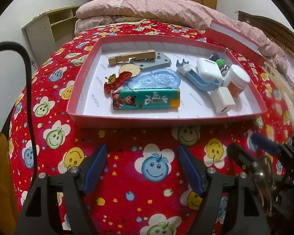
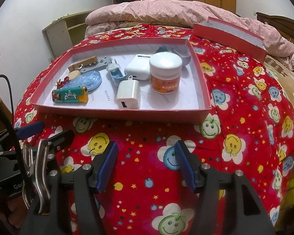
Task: Organize rigid objects
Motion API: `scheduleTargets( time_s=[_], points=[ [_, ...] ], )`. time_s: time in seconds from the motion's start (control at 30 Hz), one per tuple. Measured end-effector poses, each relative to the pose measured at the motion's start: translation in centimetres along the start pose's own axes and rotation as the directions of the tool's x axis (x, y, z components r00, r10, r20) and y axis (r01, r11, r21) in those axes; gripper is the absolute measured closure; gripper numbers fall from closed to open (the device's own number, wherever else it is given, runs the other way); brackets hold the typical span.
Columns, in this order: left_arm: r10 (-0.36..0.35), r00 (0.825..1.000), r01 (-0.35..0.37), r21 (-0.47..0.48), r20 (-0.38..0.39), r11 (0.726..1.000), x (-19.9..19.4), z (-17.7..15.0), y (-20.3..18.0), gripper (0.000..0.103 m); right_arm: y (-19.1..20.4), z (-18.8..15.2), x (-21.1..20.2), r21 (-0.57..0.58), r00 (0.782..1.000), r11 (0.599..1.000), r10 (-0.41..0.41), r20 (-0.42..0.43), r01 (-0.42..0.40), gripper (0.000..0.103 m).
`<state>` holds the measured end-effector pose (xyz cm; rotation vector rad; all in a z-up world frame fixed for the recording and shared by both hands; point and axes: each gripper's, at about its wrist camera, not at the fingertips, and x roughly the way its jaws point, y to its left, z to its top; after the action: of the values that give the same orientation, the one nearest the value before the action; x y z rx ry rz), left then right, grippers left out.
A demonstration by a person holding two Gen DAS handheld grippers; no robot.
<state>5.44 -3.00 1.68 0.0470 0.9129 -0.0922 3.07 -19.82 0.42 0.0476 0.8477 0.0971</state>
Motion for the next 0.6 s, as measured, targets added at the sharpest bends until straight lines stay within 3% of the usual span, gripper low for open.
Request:
scheduleTargets(
  time_s=[0.6],
  points=[
    [0.010, 1.000, -0.010, -0.008, -0.004, 1.000, 0.24, -0.03, 0.07, 0.021, -0.08, -0.01, -0.04, 0.001, 1.000, 1.000, 0.001, 0.002, -0.001, 0.041]
  ],
)
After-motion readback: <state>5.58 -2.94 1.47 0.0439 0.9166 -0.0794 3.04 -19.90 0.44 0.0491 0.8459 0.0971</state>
